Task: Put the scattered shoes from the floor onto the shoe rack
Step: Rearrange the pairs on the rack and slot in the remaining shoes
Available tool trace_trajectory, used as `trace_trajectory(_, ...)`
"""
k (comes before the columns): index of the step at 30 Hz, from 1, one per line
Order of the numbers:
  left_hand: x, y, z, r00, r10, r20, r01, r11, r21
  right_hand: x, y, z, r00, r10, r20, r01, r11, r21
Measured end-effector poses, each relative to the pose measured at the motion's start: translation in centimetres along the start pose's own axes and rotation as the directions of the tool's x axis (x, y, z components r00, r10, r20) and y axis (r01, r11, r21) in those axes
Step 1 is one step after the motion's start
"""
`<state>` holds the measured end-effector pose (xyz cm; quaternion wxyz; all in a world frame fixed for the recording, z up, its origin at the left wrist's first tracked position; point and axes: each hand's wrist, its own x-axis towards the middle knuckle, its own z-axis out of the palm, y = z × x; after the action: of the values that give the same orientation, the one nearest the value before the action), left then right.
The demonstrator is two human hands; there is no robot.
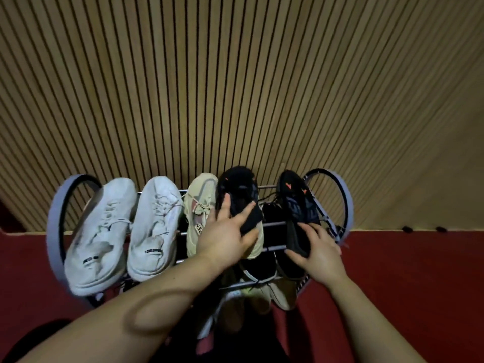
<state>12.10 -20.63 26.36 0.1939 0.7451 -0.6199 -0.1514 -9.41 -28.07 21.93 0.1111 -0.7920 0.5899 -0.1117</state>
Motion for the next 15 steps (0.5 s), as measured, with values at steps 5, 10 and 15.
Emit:
trace_trajectory(5, 0.8, 0.8, 0.5, 0.993, -0.009, 0.114, -0.006, 0.992, 0.129, 1.4, 0.7, -0.1, 0.998, -0.054, 0.039, 0.055, 0.998, -0.017)
trace_trajectory(10, 0.4, 0.0, 0.0, 0.985, 0.010, 0.172, -0.038, 0.986, 0.160, 2.7, 1.6, -0.3, 0.999, 0.020, -0.026, -0.021, 0.999, -0.035)
trace_trajectory(15, 0.3, 0.1, 0.3, 0.989, 0.014, 0.145, -0.039, 0.984, 0.173, 2.5, 2.1, -0.1, 0.999, 0.003, -0.055, -0.013, 0.982, -0.188)
